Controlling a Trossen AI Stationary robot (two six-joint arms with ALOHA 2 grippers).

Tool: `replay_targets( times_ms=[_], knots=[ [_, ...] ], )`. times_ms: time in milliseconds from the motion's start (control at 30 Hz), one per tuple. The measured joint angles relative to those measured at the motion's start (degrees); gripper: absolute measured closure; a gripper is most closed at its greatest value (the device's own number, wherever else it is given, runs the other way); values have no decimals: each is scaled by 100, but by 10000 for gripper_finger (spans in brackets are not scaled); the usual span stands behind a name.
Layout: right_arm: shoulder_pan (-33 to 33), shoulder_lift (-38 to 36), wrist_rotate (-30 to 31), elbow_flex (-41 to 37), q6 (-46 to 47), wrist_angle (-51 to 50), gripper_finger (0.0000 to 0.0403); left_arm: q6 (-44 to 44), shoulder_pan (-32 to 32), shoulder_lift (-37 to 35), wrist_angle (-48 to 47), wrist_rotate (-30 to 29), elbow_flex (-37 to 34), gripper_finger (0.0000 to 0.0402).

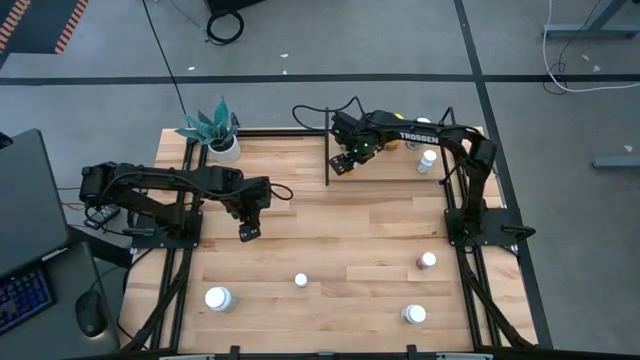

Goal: Pick and place medicine bottles onto shelf by color
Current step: Put the orange pill bottle on the shelf

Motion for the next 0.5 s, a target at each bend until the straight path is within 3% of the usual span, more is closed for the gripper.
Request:
replay_targets(
  times_ms=[500],
  knots=[
    [-2, 0, 22, 0, -46, 234, 153, 7, 0, 0, -3, 1, 0, 173]
  ],
)
